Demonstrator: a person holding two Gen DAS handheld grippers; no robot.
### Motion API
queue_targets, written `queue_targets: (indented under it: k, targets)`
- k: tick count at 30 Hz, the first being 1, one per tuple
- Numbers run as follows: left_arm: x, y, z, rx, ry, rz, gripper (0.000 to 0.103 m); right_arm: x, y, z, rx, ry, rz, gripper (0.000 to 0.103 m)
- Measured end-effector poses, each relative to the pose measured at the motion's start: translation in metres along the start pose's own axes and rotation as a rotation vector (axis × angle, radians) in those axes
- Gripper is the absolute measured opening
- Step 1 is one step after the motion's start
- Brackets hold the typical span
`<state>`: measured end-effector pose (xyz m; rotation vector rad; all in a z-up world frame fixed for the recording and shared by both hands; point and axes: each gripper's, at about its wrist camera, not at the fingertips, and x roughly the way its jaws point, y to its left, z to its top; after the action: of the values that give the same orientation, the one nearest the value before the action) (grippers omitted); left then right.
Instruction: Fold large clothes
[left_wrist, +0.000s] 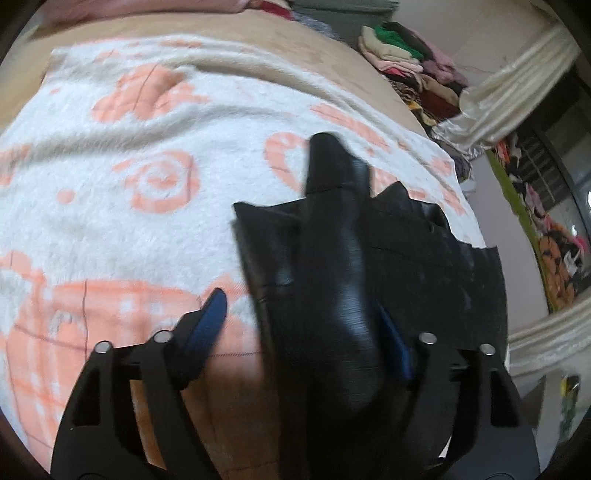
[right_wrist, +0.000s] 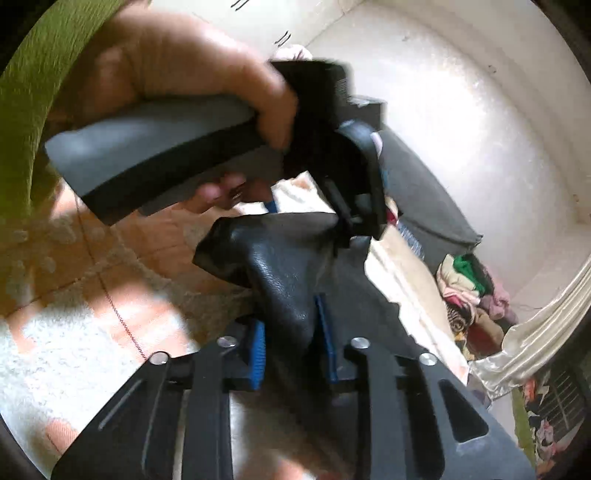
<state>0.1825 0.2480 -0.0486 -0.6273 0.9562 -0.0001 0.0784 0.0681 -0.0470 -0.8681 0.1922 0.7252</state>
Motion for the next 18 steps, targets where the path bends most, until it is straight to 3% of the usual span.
queue_targets:
  k: [3,5,6,9,12,18]
  targets:
    - [0.003,0.008,-0.002,-0.077,0.017,-0.064,0.071,-0.008,-0.012,0.001,0.030,-0.016,0.008,0.020]
    - [0.003,0.004,-0.002,-0.075,0.020,-0.070,0.066,-0.013,-0.017,-0.002,0.047,-0.024,0.019,0.019]
    - [0.001,-0.002,-0.001,-0.066,0.021,-0.085,0.053,-0.014,-0.023,-0.003,0.066,-0.025,0.028,0.019]
    - [-0.008,-0.028,0.000,-0.016,-0.009,-0.065,0.035,-0.023,-0.035,-0.002,0.122,-0.042,0.030,0.019]
    - [-0.025,-0.057,0.003,0.040,-0.059,-0.056,0.029,-0.034,-0.049,-0.002,0.166,-0.072,0.005,0.018]
    - [-0.056,-0.136,0.005,0.170,-0.149,-0.072,0.029,-0.072,-0.096,-0.016,0.298,-0.131,-0.066,0.017]
